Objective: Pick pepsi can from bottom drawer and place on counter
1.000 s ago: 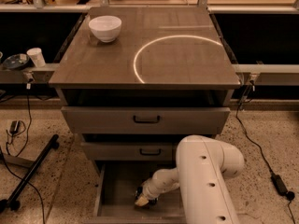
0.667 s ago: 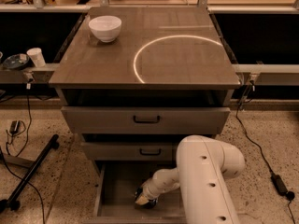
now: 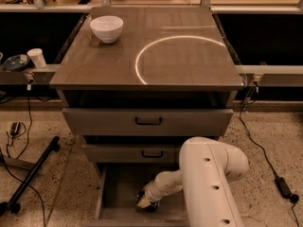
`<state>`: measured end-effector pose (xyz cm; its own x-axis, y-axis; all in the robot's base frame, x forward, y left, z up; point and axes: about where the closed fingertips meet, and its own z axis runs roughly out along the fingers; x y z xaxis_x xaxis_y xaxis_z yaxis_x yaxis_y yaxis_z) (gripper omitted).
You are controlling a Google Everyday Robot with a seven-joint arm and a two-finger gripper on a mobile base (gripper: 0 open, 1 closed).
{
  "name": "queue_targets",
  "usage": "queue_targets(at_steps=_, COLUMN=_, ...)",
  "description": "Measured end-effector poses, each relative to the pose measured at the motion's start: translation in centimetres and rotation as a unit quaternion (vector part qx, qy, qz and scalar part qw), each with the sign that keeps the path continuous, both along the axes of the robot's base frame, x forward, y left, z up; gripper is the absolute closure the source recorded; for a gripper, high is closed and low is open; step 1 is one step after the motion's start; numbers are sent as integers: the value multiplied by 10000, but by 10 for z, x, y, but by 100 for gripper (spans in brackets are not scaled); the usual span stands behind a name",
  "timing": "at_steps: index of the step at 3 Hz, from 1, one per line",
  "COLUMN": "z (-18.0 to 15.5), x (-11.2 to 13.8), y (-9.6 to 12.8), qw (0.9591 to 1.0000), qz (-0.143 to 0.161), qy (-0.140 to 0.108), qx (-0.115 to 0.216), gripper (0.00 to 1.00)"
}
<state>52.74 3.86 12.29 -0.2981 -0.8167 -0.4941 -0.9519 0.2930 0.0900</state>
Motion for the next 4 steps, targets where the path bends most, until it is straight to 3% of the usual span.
queue_targets(at_steps=4, z=50, x=1, y=-3, qw=9993, qz=47, qy=-345, qx=166, gripper=100)
